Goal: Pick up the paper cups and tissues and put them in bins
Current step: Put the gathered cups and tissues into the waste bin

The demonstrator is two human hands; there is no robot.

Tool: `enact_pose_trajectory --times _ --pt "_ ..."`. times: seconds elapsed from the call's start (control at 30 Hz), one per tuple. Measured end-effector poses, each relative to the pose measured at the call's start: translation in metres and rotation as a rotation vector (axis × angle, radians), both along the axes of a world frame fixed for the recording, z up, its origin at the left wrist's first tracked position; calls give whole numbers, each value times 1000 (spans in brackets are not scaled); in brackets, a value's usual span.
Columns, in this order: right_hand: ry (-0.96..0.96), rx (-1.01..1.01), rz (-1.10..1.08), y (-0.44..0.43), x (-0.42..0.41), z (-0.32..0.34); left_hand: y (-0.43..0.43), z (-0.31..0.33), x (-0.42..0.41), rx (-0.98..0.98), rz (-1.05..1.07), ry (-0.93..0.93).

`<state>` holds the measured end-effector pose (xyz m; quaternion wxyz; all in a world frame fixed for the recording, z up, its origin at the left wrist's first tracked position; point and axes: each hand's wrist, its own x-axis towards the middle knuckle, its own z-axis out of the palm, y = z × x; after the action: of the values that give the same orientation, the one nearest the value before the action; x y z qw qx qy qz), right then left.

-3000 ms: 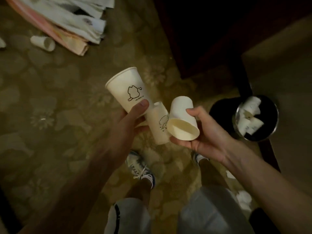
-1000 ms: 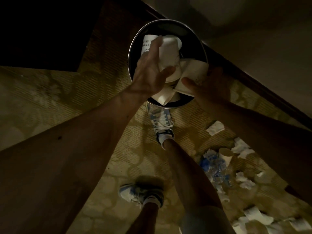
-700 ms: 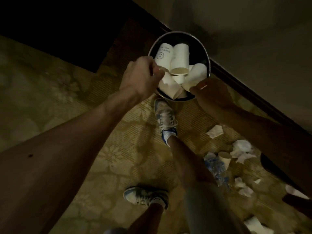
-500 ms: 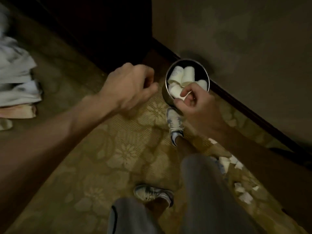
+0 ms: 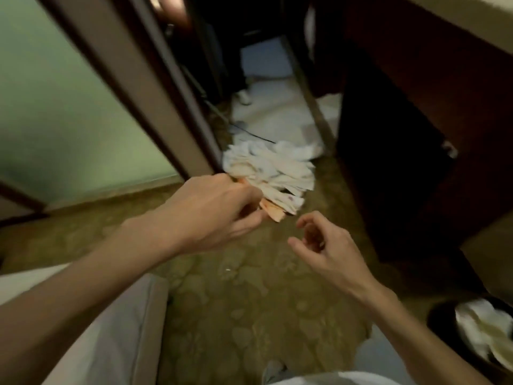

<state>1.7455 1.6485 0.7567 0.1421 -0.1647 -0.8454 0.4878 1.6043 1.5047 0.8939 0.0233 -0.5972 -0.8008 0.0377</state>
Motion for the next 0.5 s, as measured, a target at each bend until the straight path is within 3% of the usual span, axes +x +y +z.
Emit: enact_pose_trajectory --times 0.2,0.5 --pt "-14 113 328 -59 -109 36 -121 7 -58 295 484 -303" --pt "-193 59 573 -82 -299 -7 -169 -74 -185 628 930 -656"
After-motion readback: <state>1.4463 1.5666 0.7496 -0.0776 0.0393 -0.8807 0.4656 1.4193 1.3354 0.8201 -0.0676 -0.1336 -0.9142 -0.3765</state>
